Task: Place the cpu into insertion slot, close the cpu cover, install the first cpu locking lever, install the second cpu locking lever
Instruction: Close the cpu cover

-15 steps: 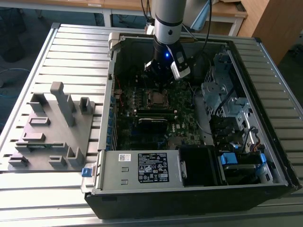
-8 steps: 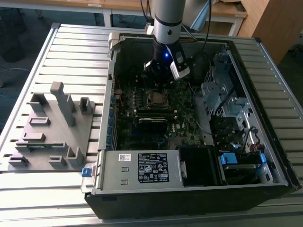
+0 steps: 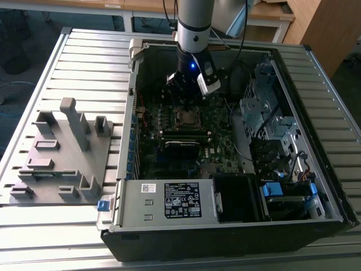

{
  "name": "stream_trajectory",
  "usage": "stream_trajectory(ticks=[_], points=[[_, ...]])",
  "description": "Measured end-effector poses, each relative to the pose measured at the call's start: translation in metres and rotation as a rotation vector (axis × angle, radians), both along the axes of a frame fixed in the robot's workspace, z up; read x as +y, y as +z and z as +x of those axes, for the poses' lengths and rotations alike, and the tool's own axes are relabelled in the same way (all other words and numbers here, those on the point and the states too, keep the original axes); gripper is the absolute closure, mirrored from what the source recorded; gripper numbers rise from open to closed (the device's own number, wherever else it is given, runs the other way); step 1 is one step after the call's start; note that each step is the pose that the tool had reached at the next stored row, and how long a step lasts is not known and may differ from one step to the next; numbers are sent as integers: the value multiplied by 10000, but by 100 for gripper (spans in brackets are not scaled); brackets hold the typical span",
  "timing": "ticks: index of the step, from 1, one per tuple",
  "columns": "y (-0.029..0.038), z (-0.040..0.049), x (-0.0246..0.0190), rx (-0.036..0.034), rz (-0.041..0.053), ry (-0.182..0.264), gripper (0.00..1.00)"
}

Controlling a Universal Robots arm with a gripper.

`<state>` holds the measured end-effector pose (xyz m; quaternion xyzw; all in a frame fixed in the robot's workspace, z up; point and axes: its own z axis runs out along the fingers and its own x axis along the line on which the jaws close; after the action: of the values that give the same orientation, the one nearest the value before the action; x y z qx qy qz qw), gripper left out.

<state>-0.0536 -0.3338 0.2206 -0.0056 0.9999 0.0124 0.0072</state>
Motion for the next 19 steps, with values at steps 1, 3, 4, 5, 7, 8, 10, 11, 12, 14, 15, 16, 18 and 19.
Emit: stream_trajectory(ticks=[1, 3, 4, 5, 7, 8, 10, 11, 12, 14, 15, 16, 18, 19], points=[[0, -14, 0, -3, -1, 0, 90], [0, -36, 0, -10, -1, 1, 90], [-1, -43, 0, -13, -2, 1, 90], [-1, -50, 0, -16, -1, 1, 90], [-3, -67, 0, -25, 1, 0, 90], [-3, -78, 0, -29, -1, 1, 90], [-4, -100, 0, -37, -1, 1, 90], [-5, -108, 0, -40, -1, 0, 90], [-7, -112, 0, -42, -1, 0, 90], [-20, -115, -1, -45, 0, 1, 90], [-30, -117, -2, -46, 0, 2, 90], [-38, -118, -2, -47, -1, 1, 90], [-39, -120, -3, -46, -2, 1, 90], [-40, -134, -3, -46, 0, 1, 90]])
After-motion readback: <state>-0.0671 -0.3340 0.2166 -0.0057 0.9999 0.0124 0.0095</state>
